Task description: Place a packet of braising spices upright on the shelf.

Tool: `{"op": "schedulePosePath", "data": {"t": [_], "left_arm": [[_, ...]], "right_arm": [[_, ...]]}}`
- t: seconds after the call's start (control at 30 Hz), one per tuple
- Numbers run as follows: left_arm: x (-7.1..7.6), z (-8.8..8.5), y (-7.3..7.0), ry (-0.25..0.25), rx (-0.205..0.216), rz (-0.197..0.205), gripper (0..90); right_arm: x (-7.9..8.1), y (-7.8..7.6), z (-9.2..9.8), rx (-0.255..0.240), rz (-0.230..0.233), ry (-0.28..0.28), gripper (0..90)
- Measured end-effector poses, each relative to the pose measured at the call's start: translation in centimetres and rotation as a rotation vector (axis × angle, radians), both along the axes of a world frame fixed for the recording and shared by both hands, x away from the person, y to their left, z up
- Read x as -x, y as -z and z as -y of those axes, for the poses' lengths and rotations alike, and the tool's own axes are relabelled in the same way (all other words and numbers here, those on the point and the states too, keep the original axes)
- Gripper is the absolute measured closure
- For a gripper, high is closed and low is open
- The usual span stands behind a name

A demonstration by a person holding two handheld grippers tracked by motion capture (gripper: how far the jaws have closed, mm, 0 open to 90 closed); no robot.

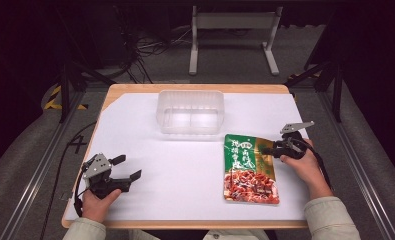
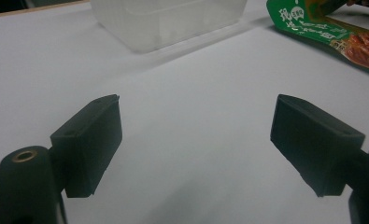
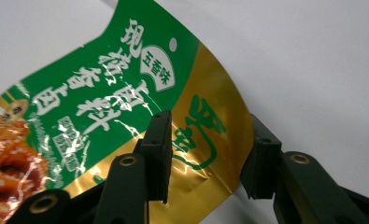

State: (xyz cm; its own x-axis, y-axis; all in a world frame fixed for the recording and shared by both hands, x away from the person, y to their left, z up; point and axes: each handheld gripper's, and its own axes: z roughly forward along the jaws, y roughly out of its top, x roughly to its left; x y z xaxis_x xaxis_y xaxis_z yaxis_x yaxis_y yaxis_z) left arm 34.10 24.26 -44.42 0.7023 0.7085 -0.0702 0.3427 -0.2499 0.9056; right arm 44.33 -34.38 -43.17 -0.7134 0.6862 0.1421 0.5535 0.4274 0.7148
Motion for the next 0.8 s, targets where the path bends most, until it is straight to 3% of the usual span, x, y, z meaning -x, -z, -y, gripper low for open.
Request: {"op": "schedulePosePath", "data": {"t": [0.43,0.8], "left_arm": [[0.07,-0.05,0.03,-0.005,0.004,-0.004,17.3],[-0.04,0.04,0.01,-0.001,-0.002,0.0,17.4]], "right_arm": [[0.02,0.26,-0.5,0.09,0.048,0.019,73.0],[0.34,-0.02,-0.58,0.109,0.037,0.003,89.6]]}}
